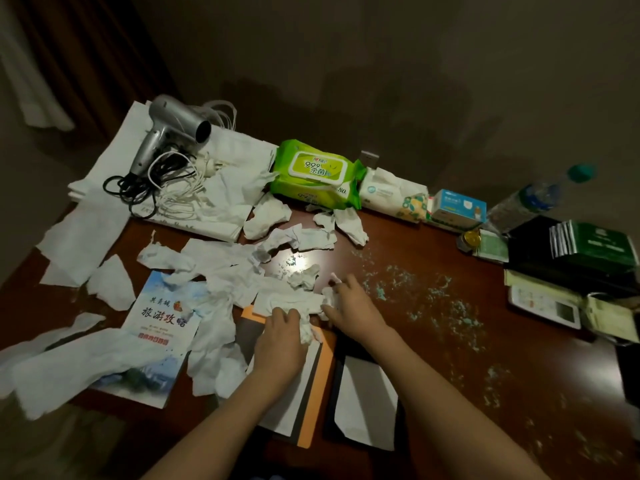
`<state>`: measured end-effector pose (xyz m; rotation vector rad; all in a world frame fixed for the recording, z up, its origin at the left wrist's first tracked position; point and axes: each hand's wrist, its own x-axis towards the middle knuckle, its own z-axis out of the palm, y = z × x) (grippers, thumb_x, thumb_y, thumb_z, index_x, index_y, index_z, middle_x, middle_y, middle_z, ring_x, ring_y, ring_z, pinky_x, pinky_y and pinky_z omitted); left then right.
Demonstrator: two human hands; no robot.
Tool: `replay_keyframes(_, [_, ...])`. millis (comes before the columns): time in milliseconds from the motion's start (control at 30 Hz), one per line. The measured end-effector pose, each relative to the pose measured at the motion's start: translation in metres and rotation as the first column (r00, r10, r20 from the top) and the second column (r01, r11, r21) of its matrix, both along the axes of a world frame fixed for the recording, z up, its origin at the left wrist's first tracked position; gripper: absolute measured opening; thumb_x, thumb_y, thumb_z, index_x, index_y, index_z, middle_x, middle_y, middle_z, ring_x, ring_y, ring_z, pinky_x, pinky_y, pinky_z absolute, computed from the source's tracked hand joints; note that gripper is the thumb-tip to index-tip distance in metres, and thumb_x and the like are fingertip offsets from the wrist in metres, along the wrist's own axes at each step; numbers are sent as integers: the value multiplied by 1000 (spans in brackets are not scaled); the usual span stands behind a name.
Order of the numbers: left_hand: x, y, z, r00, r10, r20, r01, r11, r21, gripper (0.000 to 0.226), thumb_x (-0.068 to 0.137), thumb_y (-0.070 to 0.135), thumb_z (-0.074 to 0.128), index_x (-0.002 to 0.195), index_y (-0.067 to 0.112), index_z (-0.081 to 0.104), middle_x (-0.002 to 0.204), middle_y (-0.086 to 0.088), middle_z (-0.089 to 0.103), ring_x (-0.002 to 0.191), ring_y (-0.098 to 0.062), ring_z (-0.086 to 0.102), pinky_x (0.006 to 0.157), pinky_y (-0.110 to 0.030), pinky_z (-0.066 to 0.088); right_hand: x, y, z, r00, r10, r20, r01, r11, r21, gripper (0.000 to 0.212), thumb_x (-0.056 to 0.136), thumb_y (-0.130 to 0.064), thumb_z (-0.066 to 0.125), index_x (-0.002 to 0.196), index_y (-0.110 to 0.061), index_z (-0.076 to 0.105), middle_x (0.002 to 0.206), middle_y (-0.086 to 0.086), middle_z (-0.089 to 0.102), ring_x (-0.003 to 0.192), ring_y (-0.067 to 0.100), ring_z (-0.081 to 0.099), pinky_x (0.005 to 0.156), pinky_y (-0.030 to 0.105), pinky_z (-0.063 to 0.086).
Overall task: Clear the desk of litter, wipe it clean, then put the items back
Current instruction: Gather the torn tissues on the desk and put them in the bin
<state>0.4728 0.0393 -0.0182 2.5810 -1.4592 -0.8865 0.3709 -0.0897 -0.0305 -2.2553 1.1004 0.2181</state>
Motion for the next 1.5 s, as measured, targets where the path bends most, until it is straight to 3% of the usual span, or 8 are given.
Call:
replay_keyframes(133, [5, 5, -5, 997, 23, -78, -24, 1000, -14, 40, 91, 21, 55, 128, 17, 39, 126, -7, 39, 111, -21, 47, 77, -29, 43, 10, 7, -8, 996, 72, -51, -73, 997, -16, 33, 91, -19, 56, 121, -7, 47, 116, 13, 37, 89, 34, 49, 67, 34, 37])
replay_keyframes(367, [0, 9, -12, 985, -122, -125, 127, 991, 31, 42, 93, 17, 45, 135, 22, 40, 121, -7, 45, 111, -25, 47, 78, -34, 43, 1, 9, -8, 993, -114, -32, 116, 991, 69, 5, 98, -13, 45, 95, -10, 45, 105, 12, 44, 84, 25, 42, 68, 29, 30])
replay_keyframes(667, [-3, 2, -2, 961, 50, -270, -106, 975, -195, 3, 93, 11, 42, 93, 13, 45, 94, -8, 53, 82, -27, 55, 66, -35, 39, -34, 11, 21, 862, -477, 170, 453, 877, 161, 26, 88, 9, 41, 75, -13, 45, 78, -4, 46, 67, 8, 44, 51, 14, 37])
replay_keyframes(800, [-1, -6, 5, 935, 78, -345, -163, 961, -224, 29, 92, 2, 41, 119, 11, 47, 94, -12, 58, 85, -26, 57, 72, -40, 47, -34, 14, 22, 846, -497, 194, 471, 867, 164, 37, 85, 11, 42, 66, -20, 41, 74, -3, 45, 68, 10, 41, 56, 22, 34])
replay_keyframes(1000, [19, -23, 4, 977, 160, -142, -186, 962, -202, 46, 95, 19, 46, 139, 14, 38, 122, -15, 38, 111, -29, 44, 89, -34, 40, -27, 21, 22, 850, -490, 194, 465, 870, 162, 16, 87, 8, 42, 87, 8, 57, 93, 17, 59, 79, 24, 50, 55, 22, 34])
replay_keyframes(1200, [15, -31, -18, 979, 152, 133, -147, 988, -44, 60, 90, 57, 44, 131, 13, 43, 137, -13, 35, 123, -32, 35, 99, -41, 32, -26, 32, 17, 871, -455, 185, 430, 888, 160, 13, 87, 3, 44, 87, 4, 58, 92, 13, 57, 84, 26, 51, 66, 28, 38])
replay_keyframes(1367, [16, -36, -29, 974, 89, 207, -92, 996, 5, 39, 95, 35, 49, 129, 16, 44, 136, -12, 38, 125, -30, 37, 99, -38, 34, -34, 38, 15, 873, -458, 169, 432, 886, 168, 17, 86, 5, 44, 79, -8, 53, 89, 6, 55, 82, 18, 48, 63, 24, 32])
replay_keyframes(1500, [23, -41, -28, 994, 107, -21, -108, 992, -65, 38, 90, 6, 52, 127, 8, 43, 126, -13, 45, 113, -26, 47, 92, -34, 44, -40, 38, 19, 871, -474, 129, 449, 875, 180, 20, 87, 5, 43, 81, -11, 53, 91, 3, 54, 85, 16, 48, 66, 25, 33])
